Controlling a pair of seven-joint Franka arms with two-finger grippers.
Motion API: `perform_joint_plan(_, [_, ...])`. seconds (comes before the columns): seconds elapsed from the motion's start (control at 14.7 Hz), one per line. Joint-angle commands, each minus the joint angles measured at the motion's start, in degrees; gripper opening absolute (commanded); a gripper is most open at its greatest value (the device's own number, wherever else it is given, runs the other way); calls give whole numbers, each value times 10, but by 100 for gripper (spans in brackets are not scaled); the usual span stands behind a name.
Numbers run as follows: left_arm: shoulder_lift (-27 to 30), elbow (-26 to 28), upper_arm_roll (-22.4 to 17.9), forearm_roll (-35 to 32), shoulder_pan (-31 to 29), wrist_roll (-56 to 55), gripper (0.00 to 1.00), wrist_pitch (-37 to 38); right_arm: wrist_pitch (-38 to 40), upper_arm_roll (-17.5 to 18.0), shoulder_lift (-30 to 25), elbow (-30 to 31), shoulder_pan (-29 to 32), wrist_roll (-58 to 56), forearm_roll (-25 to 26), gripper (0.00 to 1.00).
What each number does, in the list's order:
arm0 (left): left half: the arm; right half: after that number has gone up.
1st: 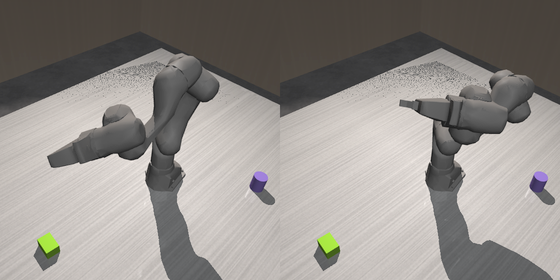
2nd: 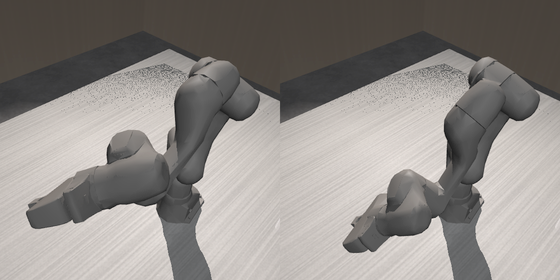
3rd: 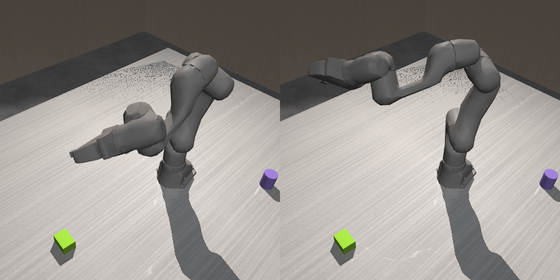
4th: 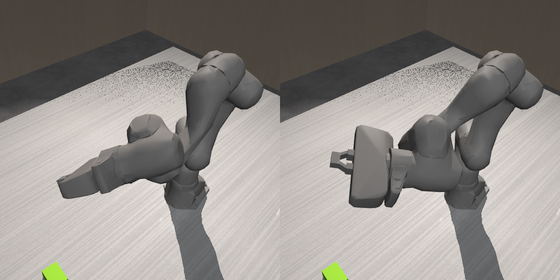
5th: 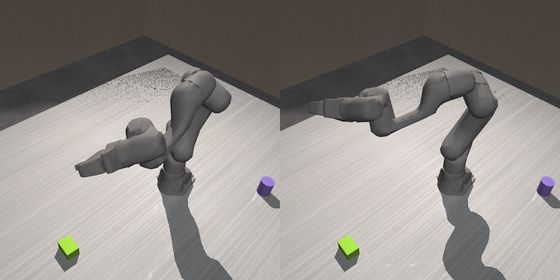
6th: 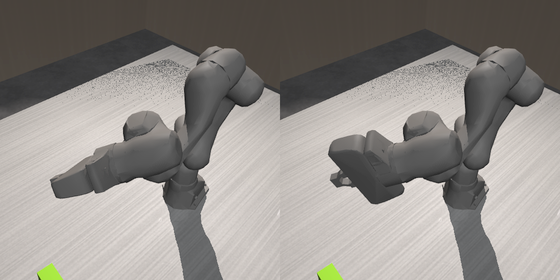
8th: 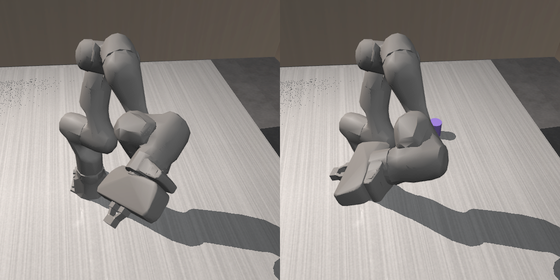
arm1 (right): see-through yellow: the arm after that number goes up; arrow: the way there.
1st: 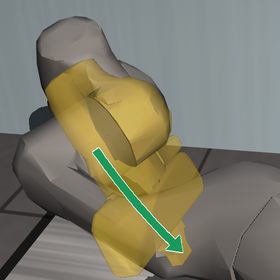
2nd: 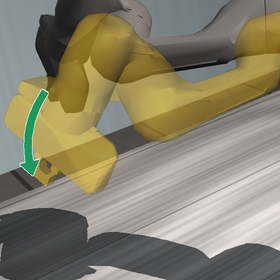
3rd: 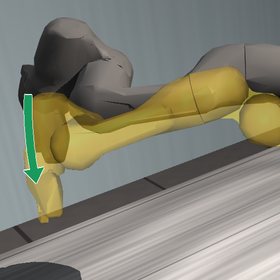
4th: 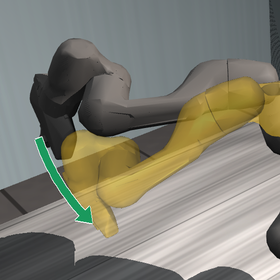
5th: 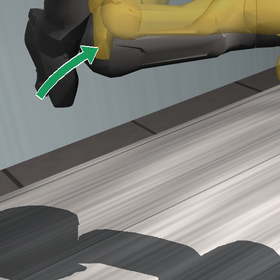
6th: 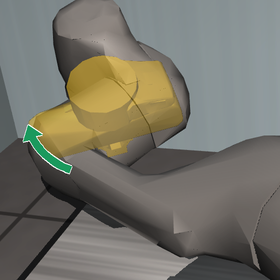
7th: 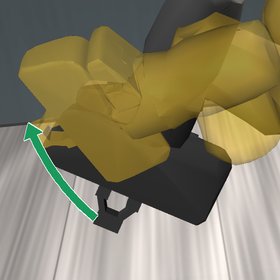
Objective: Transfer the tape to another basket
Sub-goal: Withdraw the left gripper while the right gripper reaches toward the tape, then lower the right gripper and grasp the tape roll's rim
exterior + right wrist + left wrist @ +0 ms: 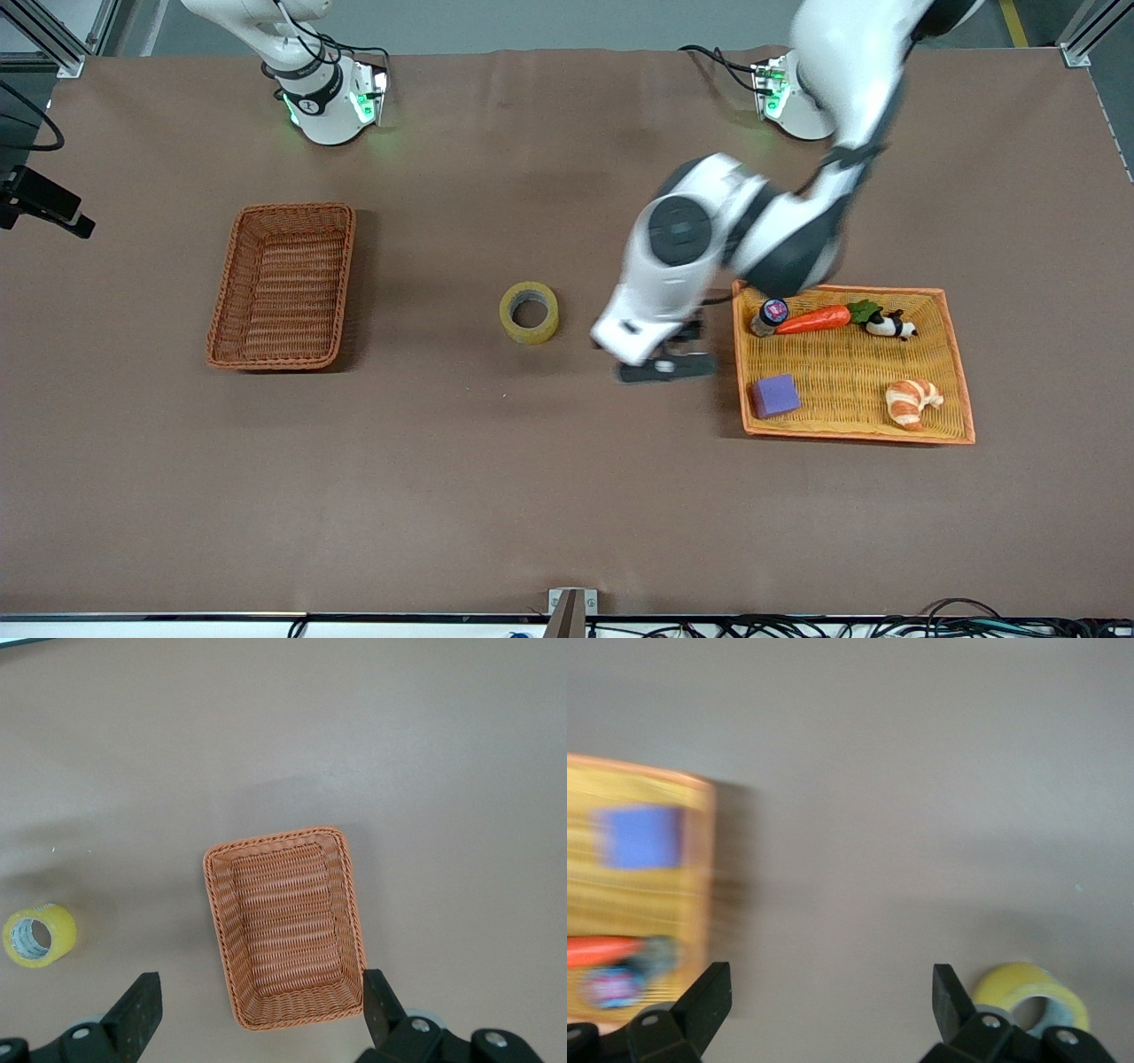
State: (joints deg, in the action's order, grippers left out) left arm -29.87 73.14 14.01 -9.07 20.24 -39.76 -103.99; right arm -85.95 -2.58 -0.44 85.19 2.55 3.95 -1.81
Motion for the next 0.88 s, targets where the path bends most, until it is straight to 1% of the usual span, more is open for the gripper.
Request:
perform_joint_plan(0.0, [94,33,6,-9,-71,69,100,68,-4,7,1,1,6,-3,-11,100])
perform_joint_plan(0.07, [118,34,6,-7,-98,95,100,91,-10,11,10,2,0,1,-20,100])
perform_joint_plan(0.14, [139,33,8,-3,-120,118,100,115,-16,13,18,2,-23,3,-36,100])
perform_joint_plan(0.2, [159,32,7,-6,-134,137,100,130,-19,13,27,4,-54,14,-39,100])
perform_joint_plan(0.27, [174,32,3,-7,-142,144,100,133,-35,13,37,13,-84,51,-39,100])
perform_joint_plan(0.34, [184,32,0,-7,-154,144,100,137,-73,13,40,36,-124,108,-38,100])
perform_joint_plan(0.48, [193,30,4,2,-203,157,100,172,-134,13,61,75,-196,161,-35,100])
perform_joint_plan(0.54, [197,29,3,10,-209,174,100,192,-157,13,80,82,-237,189,-33,100])
perform_joint_plan(0.61, [208,30,-1,13,-209,193,100,200,-184,13,110,83,-268,235,-30,100])
perform_joint_plan(0.82, [214,31,-3,13,-209,242,100,201,-235,13,177,84,-331,263,-29,100])
